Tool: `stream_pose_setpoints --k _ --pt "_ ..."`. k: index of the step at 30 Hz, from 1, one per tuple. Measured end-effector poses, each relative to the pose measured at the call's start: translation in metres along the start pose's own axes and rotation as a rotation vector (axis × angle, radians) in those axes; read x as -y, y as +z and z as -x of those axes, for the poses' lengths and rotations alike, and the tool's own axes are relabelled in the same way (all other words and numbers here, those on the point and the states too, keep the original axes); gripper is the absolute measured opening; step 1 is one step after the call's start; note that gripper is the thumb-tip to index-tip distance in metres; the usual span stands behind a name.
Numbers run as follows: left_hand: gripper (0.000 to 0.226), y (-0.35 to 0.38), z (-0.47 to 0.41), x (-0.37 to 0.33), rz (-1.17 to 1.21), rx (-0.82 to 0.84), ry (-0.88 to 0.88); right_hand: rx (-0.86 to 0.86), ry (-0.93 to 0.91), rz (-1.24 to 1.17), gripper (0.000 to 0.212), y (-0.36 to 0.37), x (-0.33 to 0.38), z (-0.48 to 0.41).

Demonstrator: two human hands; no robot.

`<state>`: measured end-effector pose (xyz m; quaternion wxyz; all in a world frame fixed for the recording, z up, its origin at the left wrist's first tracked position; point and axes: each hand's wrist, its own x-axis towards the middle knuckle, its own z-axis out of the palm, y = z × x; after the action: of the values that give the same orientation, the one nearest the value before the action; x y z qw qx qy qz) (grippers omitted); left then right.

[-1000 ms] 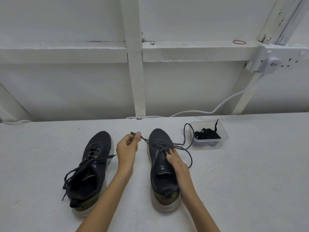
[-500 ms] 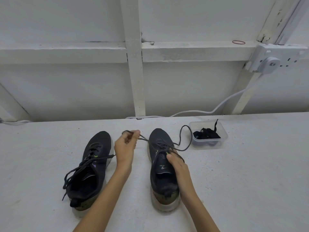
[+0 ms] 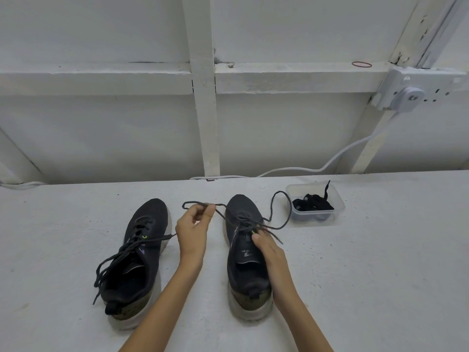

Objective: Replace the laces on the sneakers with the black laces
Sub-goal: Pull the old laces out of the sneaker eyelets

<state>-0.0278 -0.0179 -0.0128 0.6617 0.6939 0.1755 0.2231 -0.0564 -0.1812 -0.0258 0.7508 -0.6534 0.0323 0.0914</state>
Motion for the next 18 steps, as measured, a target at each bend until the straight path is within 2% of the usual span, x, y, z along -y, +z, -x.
stream_pose_setpoints --k 4,6,9,14,16,18 --pt "0.011 0.01 0.017 0.012 -0.071 0.217 -0.12 0.005 -0.016 -0.015 0.042 0.0 0.0 0.0" --pt "0.011 0.014 0.022 0.018 -0.16 0.29 -0.101 0.011 -0.025 -0.028 0.037 0.0 0.002 0.0" --pt "0.005 0.012 0.013 0.011 -0.206 0.226 -0.022 0.017 -0.011 -0.048 0.041 0.0 0.002 -0.001" --pt "0.012 0.002 0.002 0.0 0.009 -0.057 -0.013 0.046 -0.017 -0.084 0.057 0.0 0.001 -0.001" --pt "0.009 0.006 0.011 0.004 0.022 0.0 -0.048 0.029 0.0 -0.107 0.06 -0.001 0.0 -0.002" --pt "0.001 0.013 0.023 0.009 -0.011 0.15 -0.098 0.031 0.001 -0.099 0.061 -0.001 0.0 -0.003"
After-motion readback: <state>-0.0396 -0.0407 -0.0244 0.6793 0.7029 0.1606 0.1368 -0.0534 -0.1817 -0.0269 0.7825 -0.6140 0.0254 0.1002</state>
